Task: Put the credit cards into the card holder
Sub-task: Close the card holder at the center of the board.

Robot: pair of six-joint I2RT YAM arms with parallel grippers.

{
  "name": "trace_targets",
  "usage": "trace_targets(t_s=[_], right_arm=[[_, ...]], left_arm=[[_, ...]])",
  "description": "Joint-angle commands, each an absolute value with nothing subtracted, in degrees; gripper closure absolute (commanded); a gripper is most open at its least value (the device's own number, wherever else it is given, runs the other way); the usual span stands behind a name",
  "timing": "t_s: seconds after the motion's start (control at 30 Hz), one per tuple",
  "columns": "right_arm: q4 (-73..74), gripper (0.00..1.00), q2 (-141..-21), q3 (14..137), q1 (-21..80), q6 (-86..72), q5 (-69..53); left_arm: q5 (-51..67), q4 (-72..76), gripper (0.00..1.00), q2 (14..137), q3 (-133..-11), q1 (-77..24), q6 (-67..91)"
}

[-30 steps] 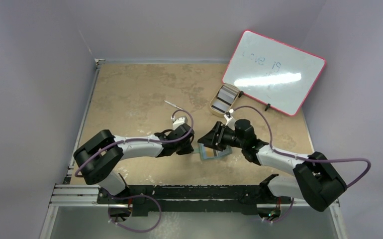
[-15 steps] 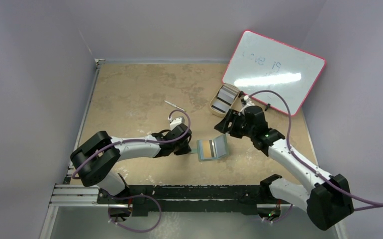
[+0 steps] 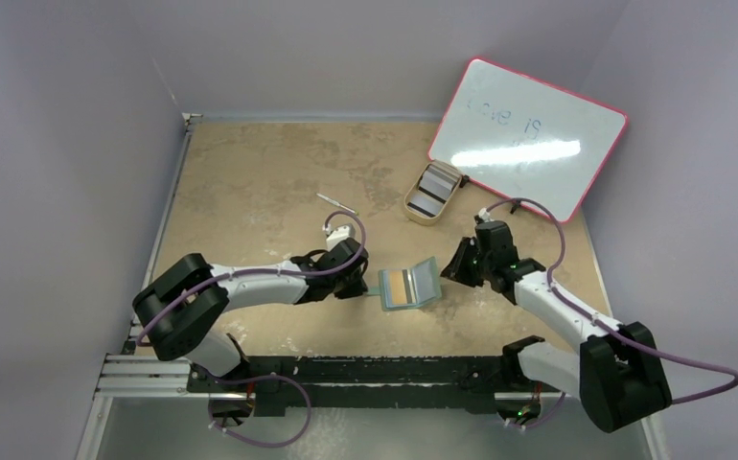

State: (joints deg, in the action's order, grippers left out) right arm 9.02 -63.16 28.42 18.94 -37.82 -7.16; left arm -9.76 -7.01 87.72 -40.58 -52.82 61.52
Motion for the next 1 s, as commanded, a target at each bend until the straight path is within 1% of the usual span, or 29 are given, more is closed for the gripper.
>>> trace_targets(t_s=[0.0,0.1,0.27,0.5,0.7,0.97], right_arm=[[1.11,0.78,-63.47,27.09,18.84,-36.58,-12.72],[-2.56,0.76,-63.99,26.90,19.25,-38.21,-18.34],[-6.55,0.74,-62.63,27.40,22.10,-42.31,-21.64],[-11.69,0.72,-68.70,28.86,31.00,-46.81,-19.74],[-13.44,0.72,-72.43,28.81,32.58,-47.20,-18.30],[-9.33,0.72,-78.42,31.44,34.94,-45.61,-14.55]], left_arm=[[-9.21,-6.06,1.00,85.20,-40.73,-52.43,61.62],[-8.36,-5.89,1.00,84.62,-41.24,-52.47,61.65],[-7.43,-5.41,0.99,83.64,-41.76,-52.47,61.76],[-6.58,-4.69,0.98,83.10,-41.84,-52.45,62.00],[-5.94,-4.72,0.94,82.86,-42.32,-52.44,61.93],[-4.51,-3.28,0.92,82.36,-43.14,-52.51,61.41]])
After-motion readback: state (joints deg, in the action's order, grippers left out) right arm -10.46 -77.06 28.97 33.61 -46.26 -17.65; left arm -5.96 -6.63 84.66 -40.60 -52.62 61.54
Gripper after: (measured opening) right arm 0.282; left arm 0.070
